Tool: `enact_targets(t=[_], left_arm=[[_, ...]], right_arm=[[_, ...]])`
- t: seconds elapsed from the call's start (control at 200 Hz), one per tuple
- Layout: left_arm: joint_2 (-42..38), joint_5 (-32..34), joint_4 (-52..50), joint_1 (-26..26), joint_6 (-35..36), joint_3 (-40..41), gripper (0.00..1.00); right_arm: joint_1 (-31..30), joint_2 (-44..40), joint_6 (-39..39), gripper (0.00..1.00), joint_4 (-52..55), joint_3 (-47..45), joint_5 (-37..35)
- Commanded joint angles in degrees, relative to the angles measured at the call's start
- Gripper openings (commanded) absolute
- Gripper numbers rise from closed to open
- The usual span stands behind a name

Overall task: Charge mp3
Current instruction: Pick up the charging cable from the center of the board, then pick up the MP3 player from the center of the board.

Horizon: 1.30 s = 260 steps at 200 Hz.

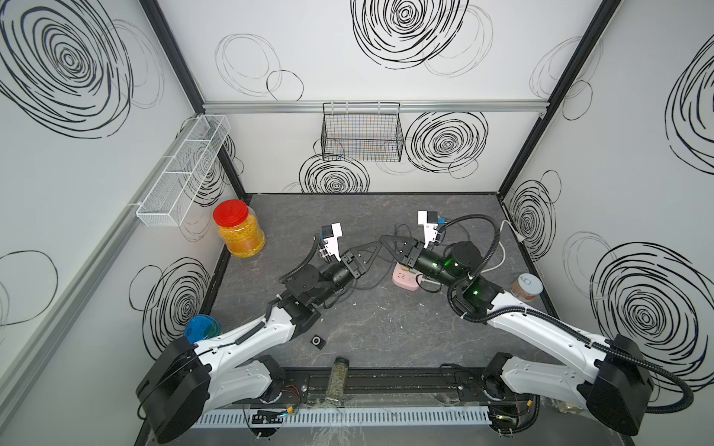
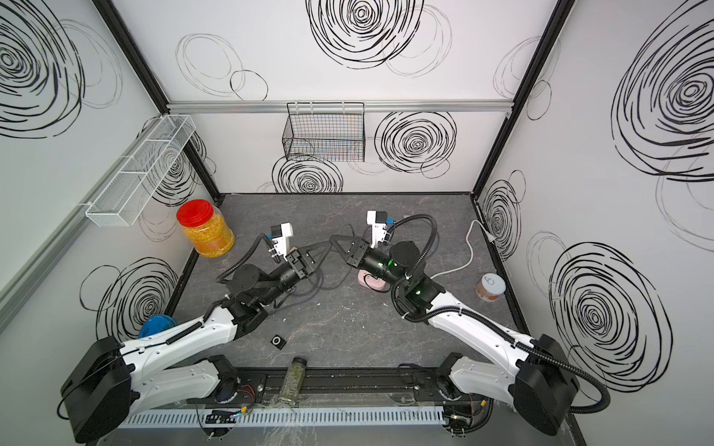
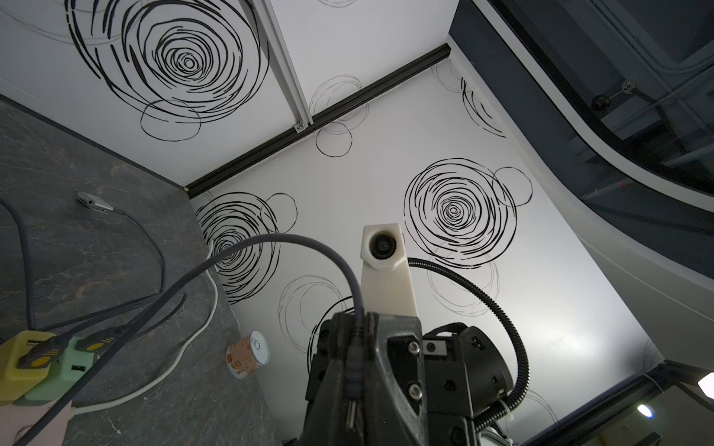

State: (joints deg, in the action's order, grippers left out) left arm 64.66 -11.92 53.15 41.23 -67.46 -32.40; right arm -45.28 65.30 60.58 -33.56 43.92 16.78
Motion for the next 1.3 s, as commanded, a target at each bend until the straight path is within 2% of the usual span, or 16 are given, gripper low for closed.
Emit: enact_targets(t=[0.0,0.065,0.115,0.175,0.225,0.345,0.425,0.495,0.56,0.625,0.656,0.696,0.766,0.881,1.031,1.296], left_arm=[[0.0,0.9,1.6,-0.4,-0.2,-2.0,0.29],[-0.9,0.6,-0.2,-0.9,0.3,-2.5,0.49],[-2.5,0.5,-3.8,-1.6,1.8,-3.0,0.56],[-5.6,0.9,-12.6,-2.7,5.5,-4.3,0.57],[-8.4,2.8,-25.7,-3.6,10.3,-6.7,0.58],[-12.9,14.9,-57.8,-4.6,21.8,-13.7,0.59],[-14.5,24.5,-72.0,-4.9,23.8,-15.9,0.61],[-14.9,29.0,-79.7,-5.9,23.5,-15.7,0.63],[-14.8,29.7,-82.8,-7.2,22.6,-13.9,0.64],[-15.1,28.4,-82.3,-8.4,20.9,-10.7,0.49],[-15.6,27.4,-81.4,-9.0,19.9,-8.9,0.46],[-16.5,25.9,-79.5,-9.6,18.4,-6.0,0.48],[-18.7,23.9,-76.6,-10.7,15.6,-1.6,0.63],[-21.1,25.4,-80.0,-10.4,12.3,1.2,0.60],[-20.6,29.4,-90.0,-6.6,5.0,1.9,0.61],[-14.7,29.9,-95.4,3.6,-10.1,1.9,0.57]], right_arm=[[-0.3,-1.3,-1.1,0.00,-1.8,-0.6,2.9],[0.0,-1.7,-2.6,0.00,0.0,-0.4,1.7],[0.4,-2.3,-4.7,0.00,2.1,-0.1,-0.4],[1.9,-2.7,-6.7,0.00,7.2,1.4,-2.0],[3.8,-2.5,-8.0,0.00,10.7,3.1,-1.7],[9.0,-1.4,-8.4,0.00,13.6,4.8,1.4],[11.6,0.0,-9.9,0.00,16.1,6.2,2.1],[12.4,1.8,-13.0,0.00,20.7,8.5,0.2],[12.4,3.6,-15.9,0.00,23.8,10.8,-1.5],[12.6,5.7,-18.0,0.00,25.9,12.9,-2.0],[12.7,6.5,-18.6,0.00,26.3,13.5,-1.8],[13.1,7.7,-19.1,0.00,26.3,14.4,-1.0],[13.6,9.6,-19.4,0.00,25.7,15.3,1.1],[14.2,12.1,-20.7,0.00,25.9,16.8,5.3],[14.3,14.2,-20.9,0.00,27.3,17.0,6.9],[14.2,16.4,-20.9,0.00,27.7,16.8,7.2]])
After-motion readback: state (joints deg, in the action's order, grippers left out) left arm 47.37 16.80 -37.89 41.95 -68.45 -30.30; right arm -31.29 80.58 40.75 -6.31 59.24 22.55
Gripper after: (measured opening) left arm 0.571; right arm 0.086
